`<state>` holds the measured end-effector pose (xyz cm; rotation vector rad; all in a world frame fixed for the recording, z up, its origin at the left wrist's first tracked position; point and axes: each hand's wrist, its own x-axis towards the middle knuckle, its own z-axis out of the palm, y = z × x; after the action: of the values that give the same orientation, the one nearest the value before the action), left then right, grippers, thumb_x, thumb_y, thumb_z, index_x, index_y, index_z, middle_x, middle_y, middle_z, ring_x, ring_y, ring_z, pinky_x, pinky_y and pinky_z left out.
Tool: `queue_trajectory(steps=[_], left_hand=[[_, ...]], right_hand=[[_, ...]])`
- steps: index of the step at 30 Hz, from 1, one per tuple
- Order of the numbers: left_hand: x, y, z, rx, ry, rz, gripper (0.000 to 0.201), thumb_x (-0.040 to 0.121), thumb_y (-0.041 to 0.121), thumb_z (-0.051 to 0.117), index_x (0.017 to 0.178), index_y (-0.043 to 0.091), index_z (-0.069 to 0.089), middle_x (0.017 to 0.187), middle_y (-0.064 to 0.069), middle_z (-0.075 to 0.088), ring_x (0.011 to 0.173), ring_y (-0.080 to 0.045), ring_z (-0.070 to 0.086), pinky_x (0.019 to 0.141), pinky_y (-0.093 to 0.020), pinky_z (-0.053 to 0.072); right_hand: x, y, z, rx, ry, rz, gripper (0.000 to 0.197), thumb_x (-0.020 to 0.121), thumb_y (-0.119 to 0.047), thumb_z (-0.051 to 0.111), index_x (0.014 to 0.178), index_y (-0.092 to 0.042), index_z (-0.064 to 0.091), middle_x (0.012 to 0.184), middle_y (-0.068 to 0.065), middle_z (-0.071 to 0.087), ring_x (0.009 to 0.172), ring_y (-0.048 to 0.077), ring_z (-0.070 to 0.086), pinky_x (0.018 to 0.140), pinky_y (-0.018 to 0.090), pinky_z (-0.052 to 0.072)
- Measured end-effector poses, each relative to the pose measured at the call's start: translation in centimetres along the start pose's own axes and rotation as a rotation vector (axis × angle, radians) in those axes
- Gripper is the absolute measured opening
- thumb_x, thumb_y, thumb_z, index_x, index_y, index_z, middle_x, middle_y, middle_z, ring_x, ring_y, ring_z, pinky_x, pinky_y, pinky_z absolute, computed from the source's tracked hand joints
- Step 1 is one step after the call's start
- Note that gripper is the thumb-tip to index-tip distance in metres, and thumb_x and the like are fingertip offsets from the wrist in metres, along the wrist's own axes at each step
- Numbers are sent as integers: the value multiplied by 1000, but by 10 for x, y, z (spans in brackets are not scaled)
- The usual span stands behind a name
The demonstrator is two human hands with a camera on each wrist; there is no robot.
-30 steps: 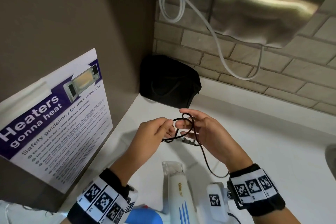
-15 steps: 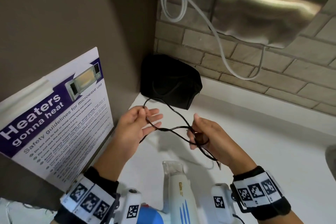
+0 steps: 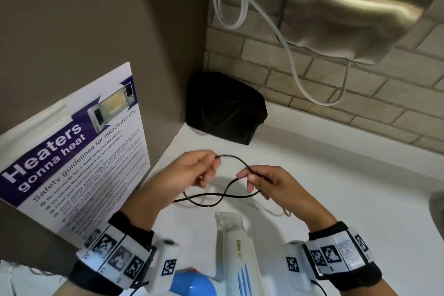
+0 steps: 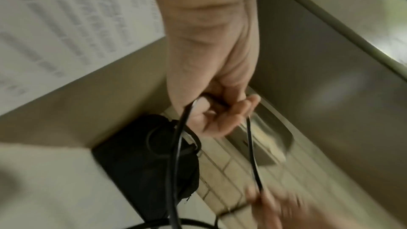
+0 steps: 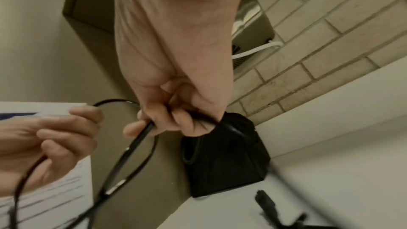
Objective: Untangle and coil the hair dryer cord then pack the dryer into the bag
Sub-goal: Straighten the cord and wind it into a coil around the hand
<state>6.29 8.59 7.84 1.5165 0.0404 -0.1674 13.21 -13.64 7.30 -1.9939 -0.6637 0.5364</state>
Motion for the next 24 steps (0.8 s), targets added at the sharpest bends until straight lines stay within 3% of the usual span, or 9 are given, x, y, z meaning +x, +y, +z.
queue_trajectory(steps=[2, 4, 8, 11, 14, 17, 19, 22, 24], left_hand=[[0, -1, -15, -271, 130, 66, 39, 100, 0, 27, 70, 16, 47, 55, 9, 47, 54, -5, 43, 65, -22, 37], [-4, -6, -30, -246, 169, 83, 46, 98, -7, 26, 67, 18, 48, 61, 6, 54, 60, -8, 45, 67, -21, 39], [0, -23, -32, 482, 283, -21, 16, 96, 6, 47, 101, 15, 59, 101, -2, 65, 85, -19, 60, 87, -31, 45], [9, -28, -13, 1117, 355, -13, 68, 88, 39, 59, 144, 18, 28, 141, -4, 42, 128, -24, 44, 107, -41, 35], [15, -24, 20, 1300, 223, 120, 55, 90, 49, 47, 139, 29, 34, 142, 10, 41, 140, -14, 23, 115, -42, 13], [20, -25, 34, 1118, 73, 247, 19, 80, 15, 48, 96, 25, 54, 101, 11, 60, 109, -9, 49, 112, -39, 21], [18, -18, 29, 619, 91, 275, 22, 76, 5, 37, 80, 17, 55, 75, 10, 62, 74, -13, 57, 87, -30, 43], [13, 3, 14, 57, 274, 310, 32, 97, 0, 38, 75, 14, 57, 63, 7, 64, 78, -15, 69, 80, -17, 49], [8, 17, 6, -119, 286, 338, 34, 101, 8, 33, 74, 13, 53, 63, 8, 64, 80, -10, 69, 83, -20, 53]], right_hand=[[-2, 11, -8, -11, 18, 44, 24, 99, -17, 48, 97, -20, 72, 74, -2, 65, 54, 10, 44, 58, 18, 40], [-4, 23, -14, -39, 63, 110, 25, 100, -17, 47, 94, -19, 71, 72, -3, 64, 54, 10, 45, 59, 19, 41], [-2, 30, -14, -107, 81, 135, 28, 100, -19, 45, 91, -22, 72, 69, -7, 62, 55, 13, 41, 56, 17, 36], [3, 23, -5, -150, 79, 87, 29, 100, -19, 45, 87, -24, 71, 73, -6, 65, 66, 21, 53, 62, 23, 38], [5, 11, 3, -176, 57, 26, 25, 99, -19, 47, 92, -21, 71, 66, -11, 61, 55, 4, 47, 55, 12, 34], [5, 6, 6, -184, 41, -2, 20, 97, -19, 52, 92, -18, 72, 66, -11, 62, 54, -2, 50, 55, 8, 35], [2, 12, 4, -191, 59, 14, 19, 95, -21, 55, 87, -24, 72, 68, -11, 66, 59, -2, 54, 59, 8, 39], [-3, 30, 0, -218, 83, 29, 11, 90, -19, 63, 87, -21, 73, 75, -9, 72, 68, 0, 64, 70, 20, 52], [-5, 42, 1, -160, 91, 70, 8, 88, -20, 67, 84, -23, 73, 81, -4, 72, 64, 6, 64, 67, 24, 55]])
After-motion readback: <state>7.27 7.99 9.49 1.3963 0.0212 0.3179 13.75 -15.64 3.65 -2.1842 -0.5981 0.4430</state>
